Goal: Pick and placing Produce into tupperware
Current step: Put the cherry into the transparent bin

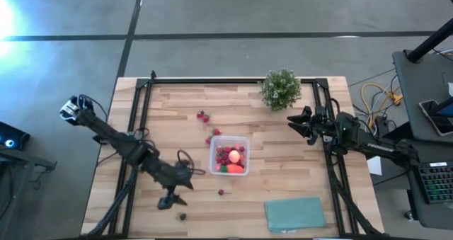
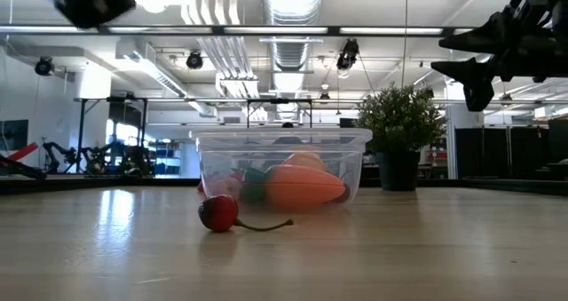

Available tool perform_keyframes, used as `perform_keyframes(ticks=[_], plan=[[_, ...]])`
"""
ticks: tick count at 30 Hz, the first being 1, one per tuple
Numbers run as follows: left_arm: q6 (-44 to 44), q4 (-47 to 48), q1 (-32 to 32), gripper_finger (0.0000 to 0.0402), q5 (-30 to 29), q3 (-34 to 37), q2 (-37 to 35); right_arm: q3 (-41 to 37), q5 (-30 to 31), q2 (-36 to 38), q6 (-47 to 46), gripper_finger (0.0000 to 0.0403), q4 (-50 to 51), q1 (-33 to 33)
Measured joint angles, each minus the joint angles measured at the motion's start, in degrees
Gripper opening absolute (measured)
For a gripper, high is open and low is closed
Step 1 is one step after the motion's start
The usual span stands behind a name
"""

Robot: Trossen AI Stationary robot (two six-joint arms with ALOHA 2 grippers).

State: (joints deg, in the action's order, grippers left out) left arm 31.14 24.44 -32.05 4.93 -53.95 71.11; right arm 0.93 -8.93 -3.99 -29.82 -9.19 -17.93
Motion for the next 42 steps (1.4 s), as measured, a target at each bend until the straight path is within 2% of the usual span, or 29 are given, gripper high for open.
perform_keyframes(ticks=[4,7,11,24,27,32,35,37,40,42], plan=[[0.0,-12.8,-1.8,0.0283,-0.1,0.0,0.0,0.0,0.0,0.0,0.0,0.0178,0.0,0.0],[3.2,-21.5,-1.9,0.0283,1.8,-0.1,0.0,0.0,0.0,0.0,0.0,0.0178,0.0,0.0],[2.7,-29.9,-1.8,0.0283,2.0,-0.1,0.0,0.0,0.0,0.0,0.0,0.0178,0.0,0.0],[3.2,-41.8,-0.9,0.0283,0.1,0.0,0.0,0.0,0.0,0.0,0.0,0.0178,0.0,0.0],[5.5,-44.0,-1.3,0.0283,0.0,0.0,0.0,0.0,0.0,0.0,0.0,0.0178,0.0,0.0],[7.7,-47.8,-2.2,0.0283,-6.0,0.0,2.8,0.0,0.0,-0.2,0.0,0.0178,-0.1,0.0],[8.0,-52.5,-2.2,0.0283,-6.8,-0.9,6.2,0.0,0.0,-0.2,0.0,0.0178,0.0,0.0],[11.2,-55.9,-2.2,0.0283,-6.7,-1.2,8.8,0.0,0.0,-0.2,0.0,0.0178,0.0,0.0],[23.3,-61.1,-2.3,0.0283,-5.1,-1.6,12.7,0.0,0.0,-0.2,0.0,0.0178,0.0,0.0],[28.1,-62.1,-2.2,0.0283,-3.9,-1.8,14.5,0.0,0.0,-0.2,0.0,0.0178,0.0,0.0]])
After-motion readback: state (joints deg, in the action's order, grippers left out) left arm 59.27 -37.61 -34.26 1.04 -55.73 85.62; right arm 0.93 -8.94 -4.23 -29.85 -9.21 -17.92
